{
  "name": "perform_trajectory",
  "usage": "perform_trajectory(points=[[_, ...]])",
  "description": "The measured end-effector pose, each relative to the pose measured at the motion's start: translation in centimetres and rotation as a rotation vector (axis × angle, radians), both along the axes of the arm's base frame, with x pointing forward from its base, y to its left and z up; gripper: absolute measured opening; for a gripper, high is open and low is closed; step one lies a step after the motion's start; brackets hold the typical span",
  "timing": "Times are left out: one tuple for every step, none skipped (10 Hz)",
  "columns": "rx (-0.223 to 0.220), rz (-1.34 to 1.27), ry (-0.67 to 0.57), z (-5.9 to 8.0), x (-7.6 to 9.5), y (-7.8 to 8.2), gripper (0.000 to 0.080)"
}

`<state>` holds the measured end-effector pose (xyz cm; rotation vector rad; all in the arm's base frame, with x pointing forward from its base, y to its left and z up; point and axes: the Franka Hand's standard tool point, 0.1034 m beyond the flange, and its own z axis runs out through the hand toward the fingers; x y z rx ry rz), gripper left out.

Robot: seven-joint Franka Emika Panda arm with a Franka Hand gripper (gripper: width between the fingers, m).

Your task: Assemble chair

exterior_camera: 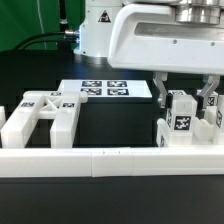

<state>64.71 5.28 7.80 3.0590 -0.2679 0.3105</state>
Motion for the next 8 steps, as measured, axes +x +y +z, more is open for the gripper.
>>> perform_trajectory(points=[[0.012,-0.075,-0.001,-0.1,-0.2,-0.3,0.0295],[0.022,-0.134,0.002,-0.1,-0.4,-0.5,0.0295],[0.032,-0.213,0.015,-0.1,-0.8,-0.7,0.0295],[0.036,-0.262,0.023,-0.1,-1.0,-0.9,0.0300],[0.036,-0.303,0.035,-0.1,-1.2,-1.0,0.0301],[0.033,-0.328,0.042,-0.1,-1.4,-1.3,0.0301],[0.036,-0.353,0.040,-0.1,-1.4,-1.3,0.0357],[0.035,-0.347,0.041,-0.2,-1.4,-1.3,0.0357]])
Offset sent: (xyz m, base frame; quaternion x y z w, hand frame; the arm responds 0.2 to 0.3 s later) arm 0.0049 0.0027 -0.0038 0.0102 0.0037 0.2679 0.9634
